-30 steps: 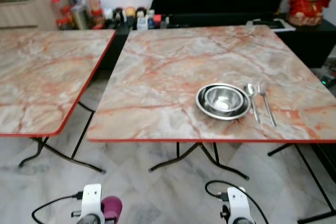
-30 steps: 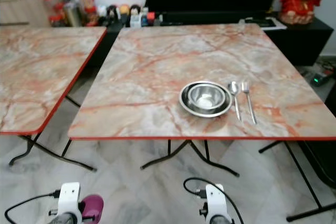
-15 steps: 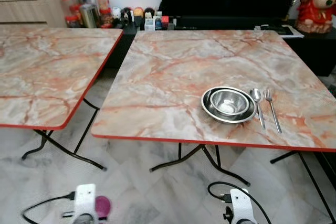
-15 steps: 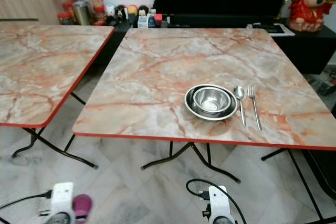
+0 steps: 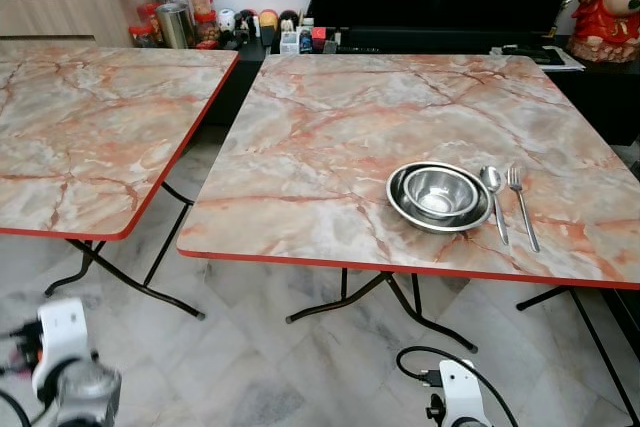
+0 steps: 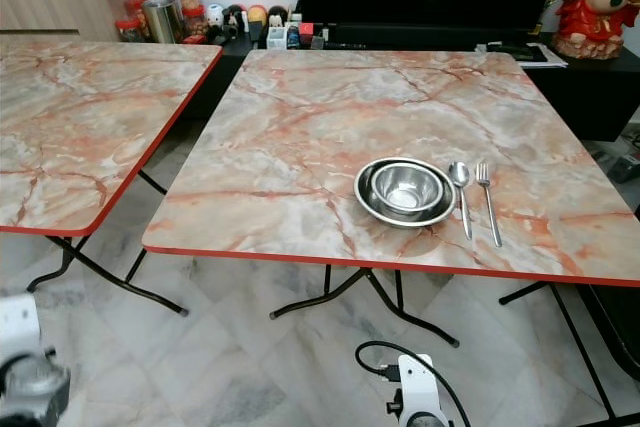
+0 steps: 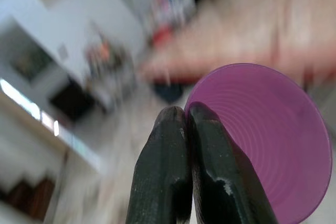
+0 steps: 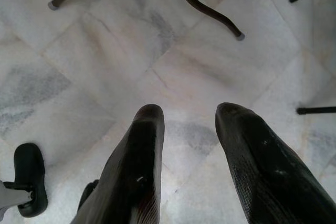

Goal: Setting the table

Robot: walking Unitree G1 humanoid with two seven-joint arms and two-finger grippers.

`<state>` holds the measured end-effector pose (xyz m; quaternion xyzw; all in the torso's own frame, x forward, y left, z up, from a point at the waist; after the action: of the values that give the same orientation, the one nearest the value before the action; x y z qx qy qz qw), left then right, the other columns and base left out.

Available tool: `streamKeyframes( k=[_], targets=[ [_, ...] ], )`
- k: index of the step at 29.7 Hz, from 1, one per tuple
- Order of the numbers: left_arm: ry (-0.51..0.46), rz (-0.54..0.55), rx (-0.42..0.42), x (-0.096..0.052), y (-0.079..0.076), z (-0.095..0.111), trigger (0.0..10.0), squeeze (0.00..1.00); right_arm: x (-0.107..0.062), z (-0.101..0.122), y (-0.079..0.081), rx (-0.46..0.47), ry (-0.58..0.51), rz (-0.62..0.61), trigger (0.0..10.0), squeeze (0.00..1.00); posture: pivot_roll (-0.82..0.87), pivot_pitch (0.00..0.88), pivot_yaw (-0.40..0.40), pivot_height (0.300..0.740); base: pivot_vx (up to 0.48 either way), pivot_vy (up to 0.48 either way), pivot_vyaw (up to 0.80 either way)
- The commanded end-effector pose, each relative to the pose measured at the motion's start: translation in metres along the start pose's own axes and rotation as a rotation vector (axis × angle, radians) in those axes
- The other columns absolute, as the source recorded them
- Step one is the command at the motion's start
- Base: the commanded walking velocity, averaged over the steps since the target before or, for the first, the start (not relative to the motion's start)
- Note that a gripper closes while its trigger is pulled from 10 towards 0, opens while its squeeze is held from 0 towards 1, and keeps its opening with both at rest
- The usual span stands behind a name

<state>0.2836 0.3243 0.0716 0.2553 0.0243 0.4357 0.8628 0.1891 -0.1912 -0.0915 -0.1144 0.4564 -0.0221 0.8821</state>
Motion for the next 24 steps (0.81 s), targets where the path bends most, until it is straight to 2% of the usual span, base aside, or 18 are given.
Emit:
streamKeyframes(
  k=[1,3,4,5,7,10,12,14,15,16,17,19,21,24],
  targets=[
    [-0.156,0.023,-0.034,0.008,-0.004,0.033,10.0,0.0,0.001,0.003,0.0,-0.004,-0.007,0.001,10.0,0.0,-0.06,0.0,0.005,0.728,0.0,0.0,0.0],
    [-0.317,0.029,-0.103,0.014,-0.011,0.076,10.0,0.0,0.0,0.003,-0.001,-0.006,-0.006,-0.001,10.0,0.0,-0.07,0.0,0.004,0.728,0.0,0.0,0.0],
    [-0.317,0.029,-0.103,0.014,-0.011,0.076,10.0,0.0,0.0,0.003,-0.001,-0.006,-0.006,-0.001,10.0,0.0,-0.07,0.0,0.004,0.728,0.0,0.0,0.0],
    [-0.404,-0.01,-0.138,0.014,-0.018,0.1,10.0,0.0,0.0,0.003,-0.001,-0.006,-0.006,-0.002,10.0,0.0,-0.07,0.0,0.007,0.728,0.0,0.0,0.0],
    [-0.447,-0.034,-0.157,0.014,-0.022,0.111,10.0,0.0,0.001,0.003,-0.002,-0.006,-0.006,-0.003,10.0,0.0,-0.07,0.0,0.006,0.728,0.0,0.0,0.0],
    [-0.499,-0.219,-0.164,0.006,-0.046,0.134,10.0,0.0,0.001,0.002,-0.003,-0.004,-0.005,-0.005,10.0,0.0,-0.07,0.0,0.005,0.728,0.0,0.0,0.0],
    [-0.502,-0.216,-0.163,0.006,-0.046,0.134,10.0,0.0,0.001,0.002,-0.003,-0.004,-0.005,-0.005,10.0,0.0,-0.07,0.0,0.005,0.728,0.0,0.0,0.0],
    [-0.377,-0.475,-0.359,-0.012,-0.081,0.154,10.0,0.0,0.001,0.004,-0.002,0.001,-0.009,-0.006,10.0,0.0,-0.07,0.0,0.008,0.728,0.0,0.0,0.0],
    [-0.27,-0.645,-0.503,-0.025,-0.101,0.163,10.0,0.0,0.001,0.005,-0.002,0.004,-0.012,-0.006,10.0,0.0,-0.08,0.0,0.012,0.728,0.0,0.0,0.0],
    [-0.27,-0.645,-0.503,-0.025,-0.101,0.163,10.0,0.0,0.001,0.005,-0.002,0.004,-0.012,-0.006,10.0,0.0,-0.08,0.0,0.012,0.728,0.0,0.0,0.0],
    [-0.174,-0.74,-0.626,-0.034,-0.112,0.166,10.0,0.0,0.001,0.005,-0.001,0.003,-0.013,-0.006,10.0,0.0,-0.08,0.0,0.014,0.728,0.0,0.0,0.0],
    [-0.088,-0.807,-0.714,-0.042,-0.121,0.166,10.0,0.0,0.001,0.005,-0.002,0.004,-0.013,-0.007,10.0,0.0,-0.09,0.0,0.017,0.728,0.0,0.0,0.0],
    [-0.007,-0.88,-0.754,-0.051,-0.131,0.167,10.0,0.0,0.001,0.004,-0.002,0.007,-0.011,-0.01,10.0,0.0,-0.09,0.0,0.017,0.728,0.0,0.0,0.0],
    [0.033,-0.954,-0.801,-0.06,-0.139,0.171,10.0,0.0,0.001,0.004,-0.003,0.017,-0.009,-0.015,10.0,0.0,-0.09,0.0,0.02,0.728,0.0,0.0,0.0]
  ],
)
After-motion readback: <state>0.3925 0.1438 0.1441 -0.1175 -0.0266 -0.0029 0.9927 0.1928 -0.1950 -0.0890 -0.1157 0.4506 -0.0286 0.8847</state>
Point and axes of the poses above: a point about 5 cm out from each wrist's last joint towards the gripper, its own x axis pointing out of the wrist towards the gripper, its own z axis along the axis of the wrist's last joint, y = z × x, the point moved 1 cm from there along x, pointing out of the wrist towards the gripper, and after that the axes turned 6 degrees about -x, right-handed, at the moved point
